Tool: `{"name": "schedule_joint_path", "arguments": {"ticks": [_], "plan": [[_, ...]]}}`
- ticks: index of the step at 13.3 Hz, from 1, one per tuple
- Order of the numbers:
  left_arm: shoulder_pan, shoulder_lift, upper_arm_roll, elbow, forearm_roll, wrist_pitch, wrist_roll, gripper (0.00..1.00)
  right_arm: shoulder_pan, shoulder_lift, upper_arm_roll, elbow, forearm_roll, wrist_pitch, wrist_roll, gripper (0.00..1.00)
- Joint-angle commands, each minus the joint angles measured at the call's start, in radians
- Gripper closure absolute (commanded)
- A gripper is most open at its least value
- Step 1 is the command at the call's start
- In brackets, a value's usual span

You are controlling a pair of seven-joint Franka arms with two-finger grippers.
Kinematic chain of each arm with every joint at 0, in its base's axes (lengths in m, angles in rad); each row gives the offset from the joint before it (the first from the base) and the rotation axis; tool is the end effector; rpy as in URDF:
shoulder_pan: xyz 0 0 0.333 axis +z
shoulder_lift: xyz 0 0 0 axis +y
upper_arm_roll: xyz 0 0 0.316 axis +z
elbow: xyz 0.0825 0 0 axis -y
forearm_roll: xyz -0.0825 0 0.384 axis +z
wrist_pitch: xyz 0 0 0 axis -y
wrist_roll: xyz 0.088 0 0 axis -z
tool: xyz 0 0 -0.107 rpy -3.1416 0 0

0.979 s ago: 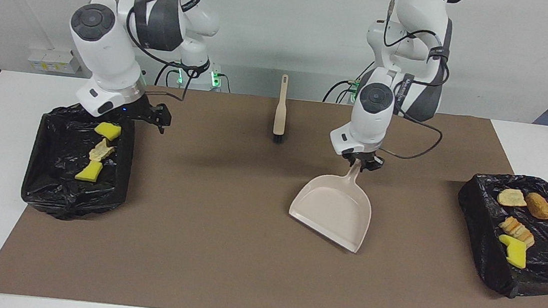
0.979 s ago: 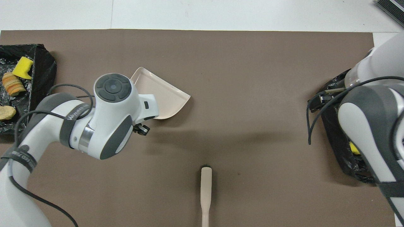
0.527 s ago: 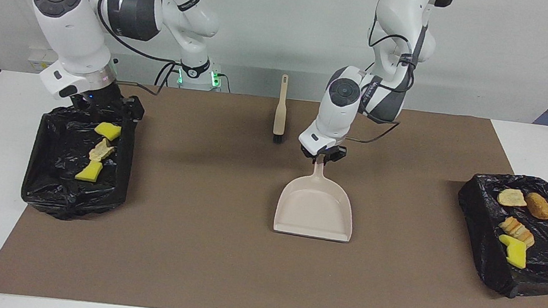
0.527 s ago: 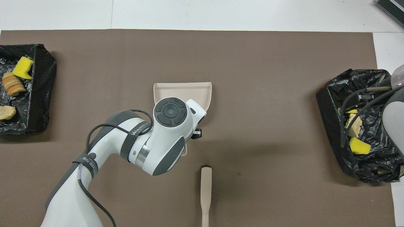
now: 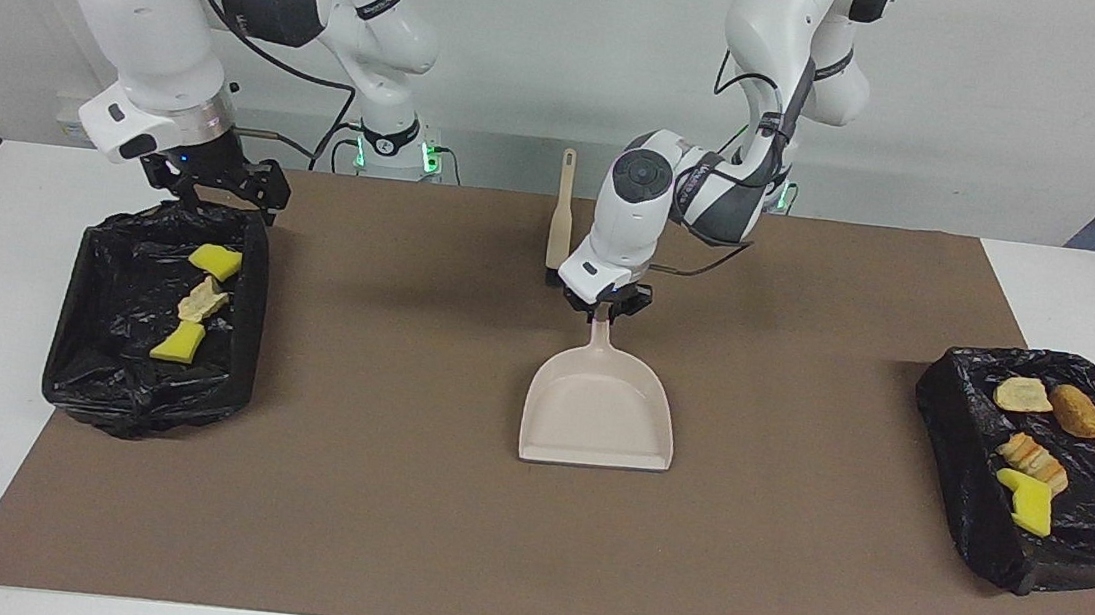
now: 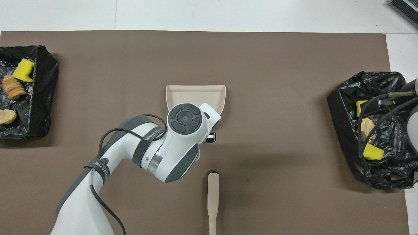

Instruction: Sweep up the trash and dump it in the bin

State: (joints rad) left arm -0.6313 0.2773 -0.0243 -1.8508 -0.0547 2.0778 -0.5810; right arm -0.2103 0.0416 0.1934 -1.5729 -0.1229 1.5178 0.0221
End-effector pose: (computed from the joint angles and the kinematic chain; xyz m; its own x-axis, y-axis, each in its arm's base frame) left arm 0.4886 -0.3783 0.3701 0.9963 -0.0465 -0.0717 -0.0455 -0.9988 0.0164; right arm 0.5595 -0.0253 0.5971 0.9947 -0.0447 -0.0929 -0.0337 -0.9926 0.1166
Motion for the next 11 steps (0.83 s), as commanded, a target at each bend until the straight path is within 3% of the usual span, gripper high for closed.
{"name": "schedule_joint_path", "arguments": {"ticks": [1, 6, 9, 11], "plan": [[0.091, -0.131, 0.009, -0.115, 0.056, -0.035, 0.102, 0.00, 0.121, -0.020, -0.122, 0.010, 0.026, -0.019, -0.016, 0.00], [0.342, -0.337, 0.011, -0.283, 0.064, -0.050, 0.435, 0.00, 0.164, -0.038, -0.178, 0.011, 0.086, -0.059, -0.016, 0.00], [0.491, -0.383, 0.012, -0.223, 0.073, -0.117, 0.552, 0.00, 0.150, -0.038, -0.178, 0.036, 0.109, -0.059, -0.016, 0.00], [0.559, -0.372, 0.012, -0.084, 0.073, -0.259, 0.617, 0.00, 0.158, -0.002, -0.176, 0.113, 0.088, -0.120, -0.025, 0.00]]}}
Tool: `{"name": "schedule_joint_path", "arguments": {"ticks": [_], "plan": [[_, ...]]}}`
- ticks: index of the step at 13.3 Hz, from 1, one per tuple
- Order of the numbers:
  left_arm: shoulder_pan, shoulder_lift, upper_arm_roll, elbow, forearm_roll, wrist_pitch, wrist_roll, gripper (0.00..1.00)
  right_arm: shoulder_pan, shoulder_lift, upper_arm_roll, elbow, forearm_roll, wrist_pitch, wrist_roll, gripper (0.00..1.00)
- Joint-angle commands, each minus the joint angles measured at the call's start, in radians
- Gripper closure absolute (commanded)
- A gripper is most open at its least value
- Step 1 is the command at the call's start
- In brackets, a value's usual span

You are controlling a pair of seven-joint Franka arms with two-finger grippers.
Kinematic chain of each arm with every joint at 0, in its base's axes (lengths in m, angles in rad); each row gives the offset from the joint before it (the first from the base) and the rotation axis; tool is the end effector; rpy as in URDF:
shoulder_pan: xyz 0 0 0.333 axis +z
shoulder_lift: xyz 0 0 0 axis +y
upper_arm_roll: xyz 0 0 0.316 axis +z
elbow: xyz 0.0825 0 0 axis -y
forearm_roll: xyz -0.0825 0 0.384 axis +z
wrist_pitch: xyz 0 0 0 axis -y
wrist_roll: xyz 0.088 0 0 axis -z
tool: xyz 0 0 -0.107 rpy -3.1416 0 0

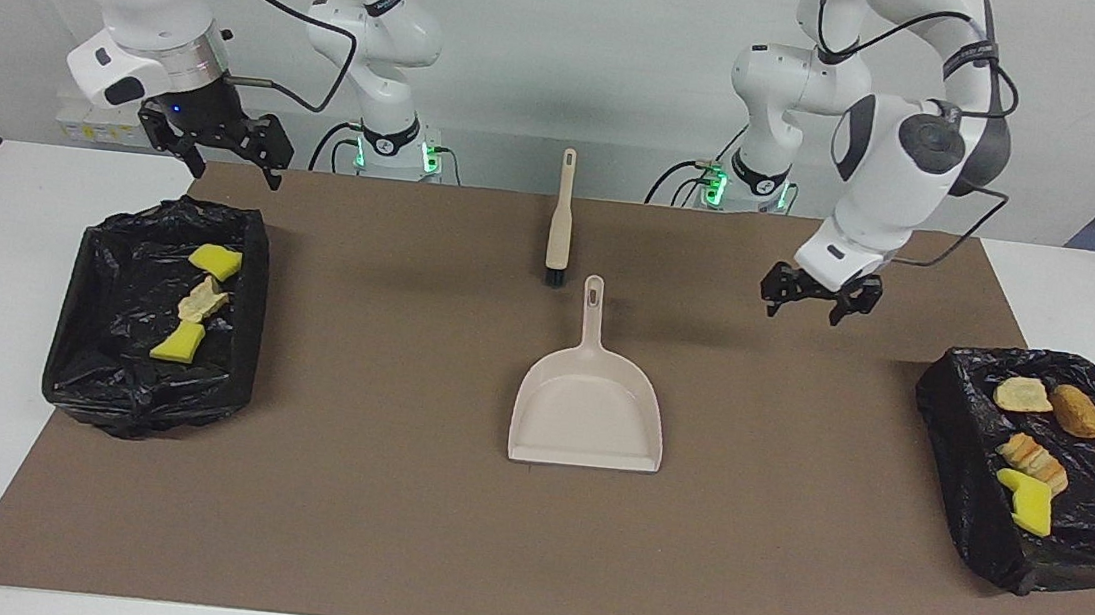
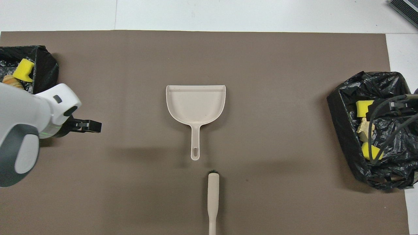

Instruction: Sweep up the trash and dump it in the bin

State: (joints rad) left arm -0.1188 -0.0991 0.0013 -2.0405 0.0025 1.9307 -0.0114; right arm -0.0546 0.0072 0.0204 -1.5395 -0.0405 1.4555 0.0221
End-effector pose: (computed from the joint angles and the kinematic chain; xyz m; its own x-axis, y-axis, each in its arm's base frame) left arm 0.5219 -0.0614 0.4855 0.9942 -0.1068 -0.0107 -0.1068 -0.9943 -0.0023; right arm 0.5441 -0.0234 0.6257 0.9941 -0.0608 -0.0901 -0.0571 -0.9975 0.0423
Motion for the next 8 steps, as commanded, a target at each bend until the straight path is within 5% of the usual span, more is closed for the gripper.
{"name": "schedule_joint_path", "arguments": {"ticks": [1, 8], "plan": [[0.062, 0.012, -0.012, 0.182, 0.016, -0.189, 0.106, 0.00, 0.007, 0.062, -0.008, 0.129, 0.005, -0.091, -0.037, 0.00], [0.139, 0.099, -0.006, 0.544, 0.004, -0.476, 0.140, 0.00, 0.013, 0.053, -0.007, 0.121, 0.028, -0.058, -0.010, 0.00]]}}
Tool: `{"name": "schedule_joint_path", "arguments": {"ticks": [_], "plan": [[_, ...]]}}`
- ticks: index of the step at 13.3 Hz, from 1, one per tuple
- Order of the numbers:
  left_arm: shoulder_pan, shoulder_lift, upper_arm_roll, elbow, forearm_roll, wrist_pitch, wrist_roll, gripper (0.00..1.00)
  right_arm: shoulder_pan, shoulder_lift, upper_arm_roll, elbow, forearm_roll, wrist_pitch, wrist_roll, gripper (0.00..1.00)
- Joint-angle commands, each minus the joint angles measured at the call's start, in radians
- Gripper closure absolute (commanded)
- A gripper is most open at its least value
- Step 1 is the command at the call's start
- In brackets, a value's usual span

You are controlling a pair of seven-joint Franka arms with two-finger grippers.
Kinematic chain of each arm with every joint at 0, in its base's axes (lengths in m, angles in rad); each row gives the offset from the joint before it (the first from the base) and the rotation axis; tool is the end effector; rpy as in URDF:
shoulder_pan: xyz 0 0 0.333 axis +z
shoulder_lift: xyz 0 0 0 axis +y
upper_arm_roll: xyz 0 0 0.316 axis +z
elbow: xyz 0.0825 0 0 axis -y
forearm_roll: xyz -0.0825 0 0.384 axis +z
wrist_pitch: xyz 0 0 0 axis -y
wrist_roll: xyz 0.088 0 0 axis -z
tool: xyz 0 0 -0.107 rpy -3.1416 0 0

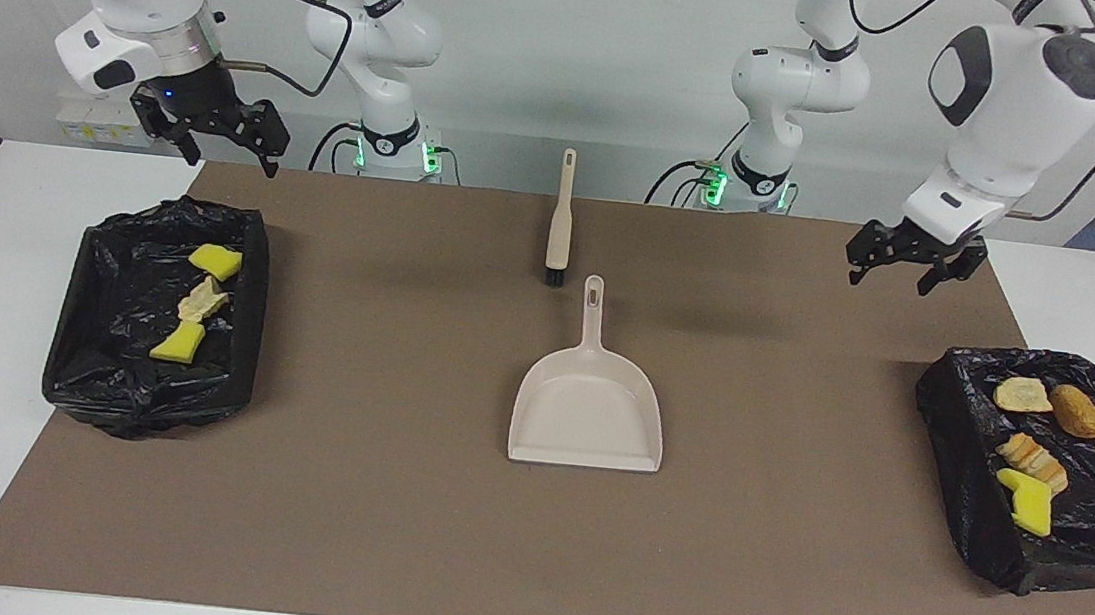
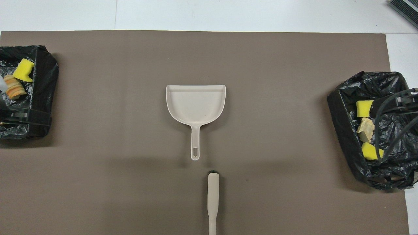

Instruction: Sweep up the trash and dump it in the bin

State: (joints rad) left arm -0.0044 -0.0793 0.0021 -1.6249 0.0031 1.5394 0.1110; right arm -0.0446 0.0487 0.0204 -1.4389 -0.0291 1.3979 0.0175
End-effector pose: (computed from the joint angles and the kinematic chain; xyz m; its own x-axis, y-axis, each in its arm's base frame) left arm 0.5263 -0.0008 0.6391 0.9936 -0.1130 -0.0065 -0.1130 -0.9936 -0.0022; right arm 0.5514 -0.0172 0.6443 0.9949 -0.0465 -0.0890 -0.0440 -0.9986 0.0296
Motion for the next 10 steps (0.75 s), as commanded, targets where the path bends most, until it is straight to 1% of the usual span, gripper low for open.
{"name": "schedule_joint_path", "arguments": {"ticks": [1, 2, 3, 4, 9, 10], "plan": [[0.023, 0.104, -0.008, 0.176, 0.003, -0.120, 0.018, 0.00, 0.003, 0.010, -0.005, 0.017, 0.017, 0.000, -0.005, 0.00], [0.021, 0.107, -0.010, 0.184, 0.000, -0.133, 0.019, 0.00, 0.003, 0.003, -0.004, 0.003, 0.017, 0.001, -0.001, 0.00], [0.020, 0.095, -0.013, 0.177, -0.008, -0.128, 0.021, 0.00, 0.005, -0.012, -0.002, -0.020, 0.017, 0.006, 0.004, 0.00], [0.021, 0.078, -0.014, 0.154, -0.009, -0.124, 0.021, 0.00, 0.006, -0.016, 0.001, -0.038, 0.017, 0.044, -0.001, 0.00], [0.012, 0.070, -0.014, 0.142, -0.009, -0.116, 0.019, 0.00, 0.006, -0.017, 0.000, -0.038, 0.003, 0.090, -0.001, 0.00], [0.014, 0.069, -0.014, 0.140, -0.009, -0.116, 0.019, 0.00, -0.001, -0.017, 0.001, -0.038, 0.014, 0.084, -0.005, 0.00]]}}
